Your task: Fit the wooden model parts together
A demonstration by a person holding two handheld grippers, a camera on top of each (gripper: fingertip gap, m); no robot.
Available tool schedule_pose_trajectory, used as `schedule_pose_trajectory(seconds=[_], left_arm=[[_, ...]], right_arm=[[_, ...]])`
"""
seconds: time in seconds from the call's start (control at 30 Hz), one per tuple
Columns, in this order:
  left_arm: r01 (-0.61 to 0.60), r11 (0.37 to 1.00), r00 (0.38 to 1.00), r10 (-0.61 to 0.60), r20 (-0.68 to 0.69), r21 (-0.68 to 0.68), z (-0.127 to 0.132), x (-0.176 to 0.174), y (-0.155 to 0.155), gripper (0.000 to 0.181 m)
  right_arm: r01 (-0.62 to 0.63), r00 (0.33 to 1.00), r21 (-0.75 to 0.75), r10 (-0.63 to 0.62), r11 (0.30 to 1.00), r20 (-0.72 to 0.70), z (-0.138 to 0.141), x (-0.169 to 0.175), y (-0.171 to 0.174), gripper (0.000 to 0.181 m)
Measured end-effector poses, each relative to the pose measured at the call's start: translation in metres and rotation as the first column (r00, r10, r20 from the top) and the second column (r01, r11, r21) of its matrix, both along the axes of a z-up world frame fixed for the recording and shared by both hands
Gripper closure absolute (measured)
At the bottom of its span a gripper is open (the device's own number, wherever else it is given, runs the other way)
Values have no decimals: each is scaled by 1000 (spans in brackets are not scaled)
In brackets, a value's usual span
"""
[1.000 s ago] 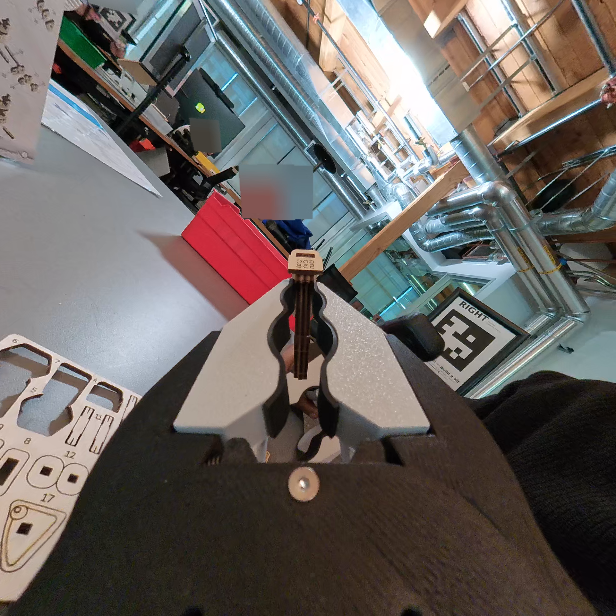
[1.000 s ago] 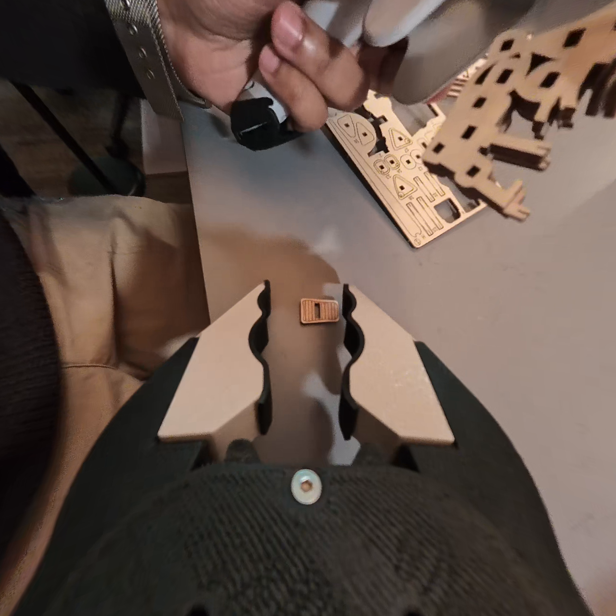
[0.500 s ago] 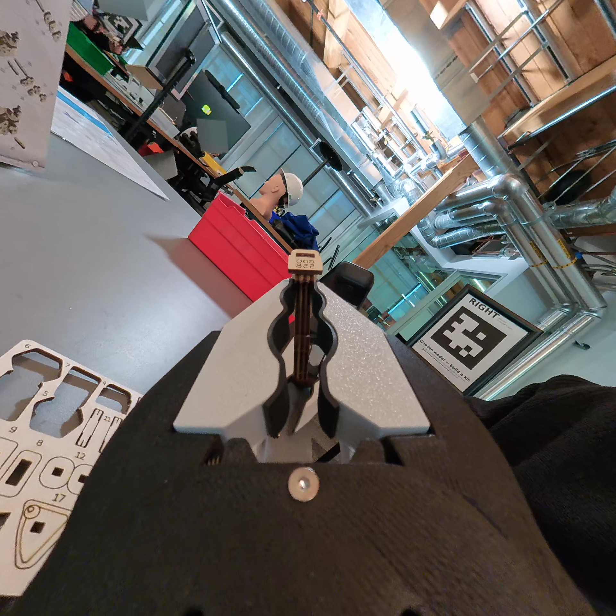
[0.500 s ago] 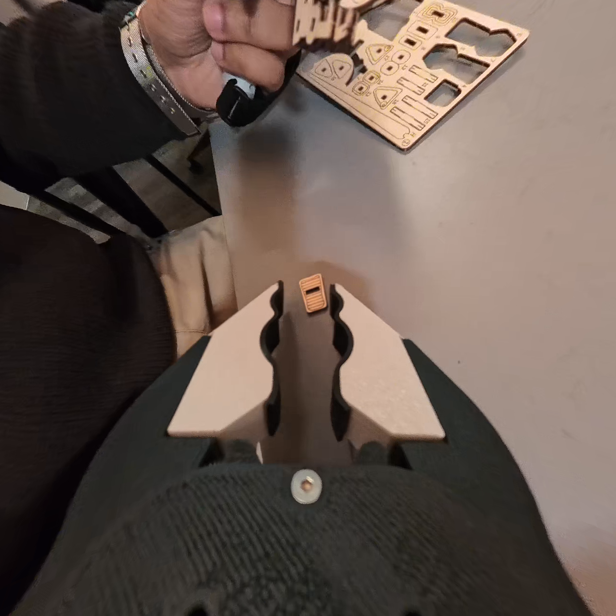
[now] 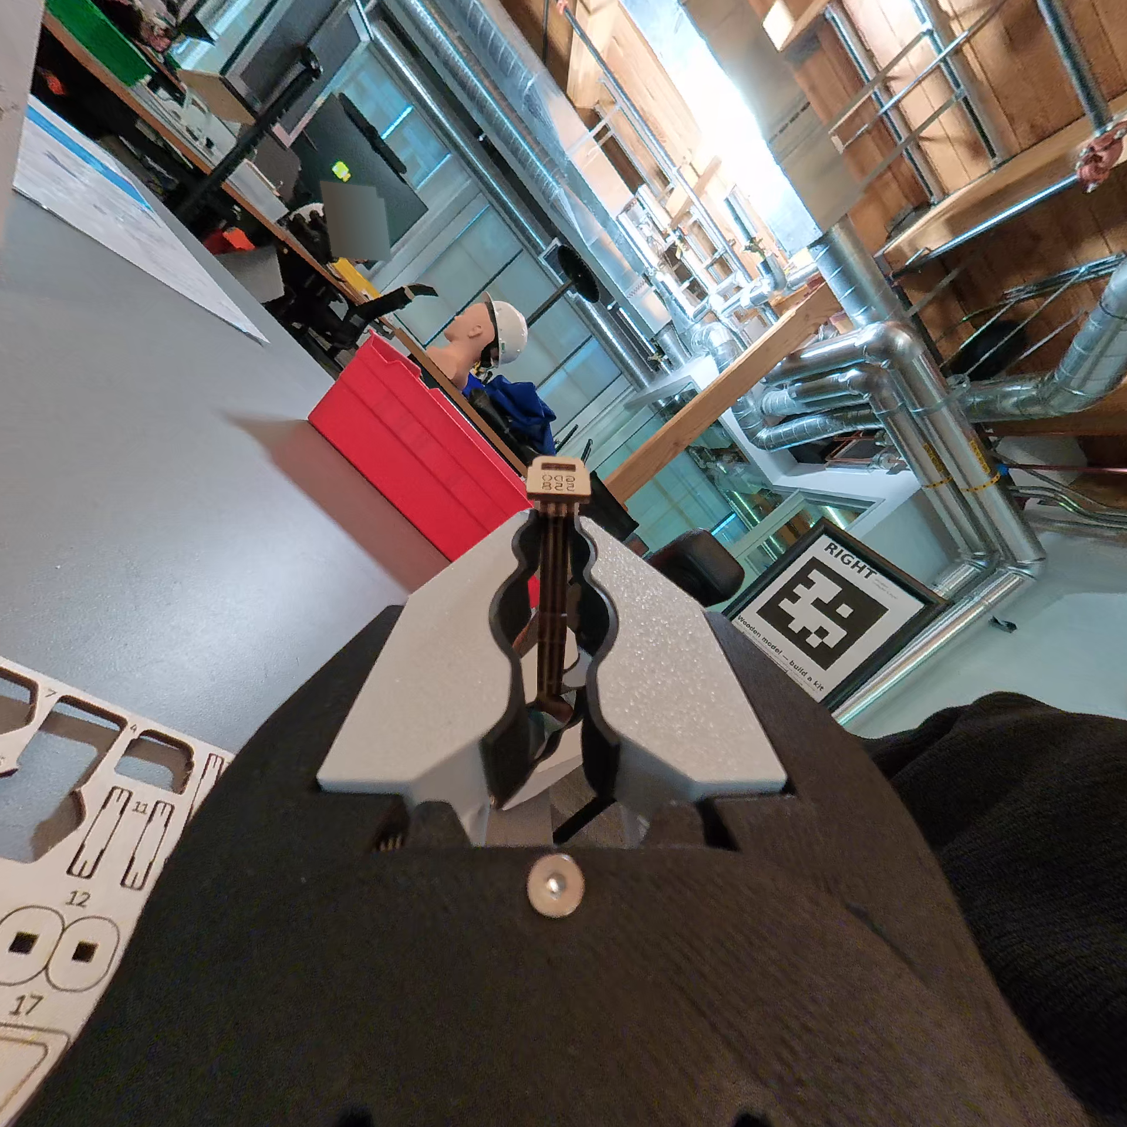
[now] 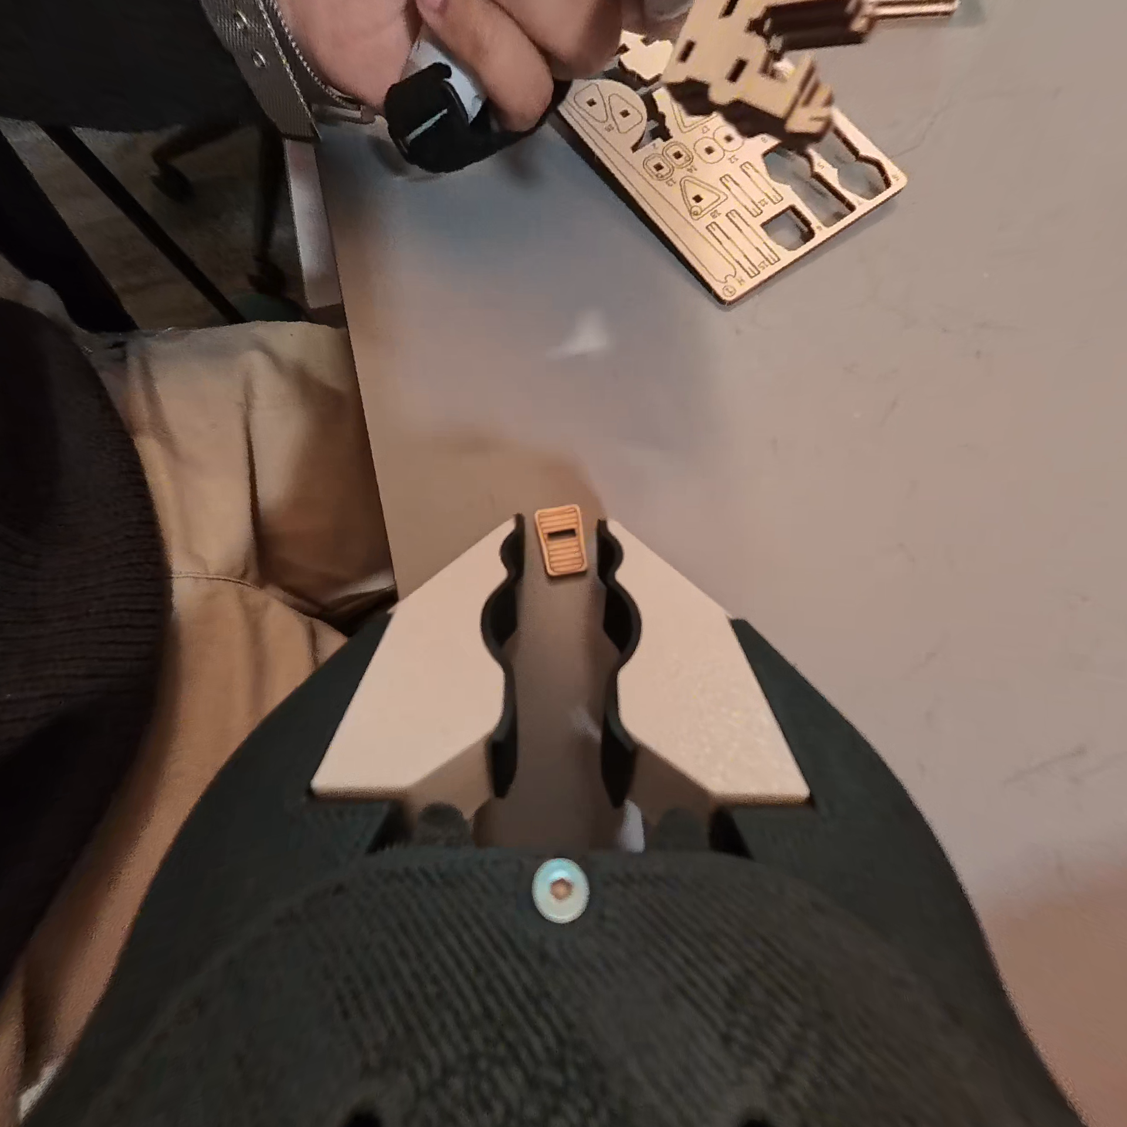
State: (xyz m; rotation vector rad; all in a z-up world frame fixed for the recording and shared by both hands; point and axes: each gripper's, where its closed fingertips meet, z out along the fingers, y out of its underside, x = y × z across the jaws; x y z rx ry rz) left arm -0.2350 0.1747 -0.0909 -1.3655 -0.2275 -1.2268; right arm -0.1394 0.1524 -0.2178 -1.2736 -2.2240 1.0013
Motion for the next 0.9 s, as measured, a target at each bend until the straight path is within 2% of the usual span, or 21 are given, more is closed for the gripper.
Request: schedule_pose_trajectory(seconds=[0.1, 0.23, 0.37, 0.47, 0.53, 0.63, 0.73, 0.83, 0.9], left_arm=[[16, 1000, 1000, -16, 1, -2, -1, 3, 2, 174], [49, 999, 999, -49, 11, -4, -1, 7, 3, 174], [74, 997, 997, -74, 19, -5, -2, 10, 3, 174], [86, 996, 996, -86, 17, -2, -1, 12, 3, 174], [97, 995, 995, -97, 12, 3, -1, 14, 2, 174], [109, 994, 994, -109, -6, 15, 0, 19, 2, 174], [121, 993, 992, -120, -34, 18, 0, 25, 1, 174], [164, 986, 985, -164, -59, 5, -3, 37, 1, 174], [193, 981, 978, -193, -74, -6, -6, 46, 2, 174]], right_arm=[[13, 1000, -17, -13, 1000, 6, 0, 2, 3, 156], [36, 999, -3, -36, 999, -3, 0, 1, 7, 167], [47, 999, -2, -47, 999, -11, 0, -3, 4, 168], [124, 992, -14, -125, 992, -32, 5, -12, 12, 168], [184, 977, -107, -194, 977, -90, 22, -19, 19, 168], [260, 927, -305, -325, 916, -185, 59, -25, 37, 168], [272, 866, -491, -433, 828, -250, 91, -23, 54, 168], [190, 828, -661, -480, 726, -290, 120, -19, 56, 168], [128, 833, -749, -481, 650, -275, 130, -18, 52, 168]])
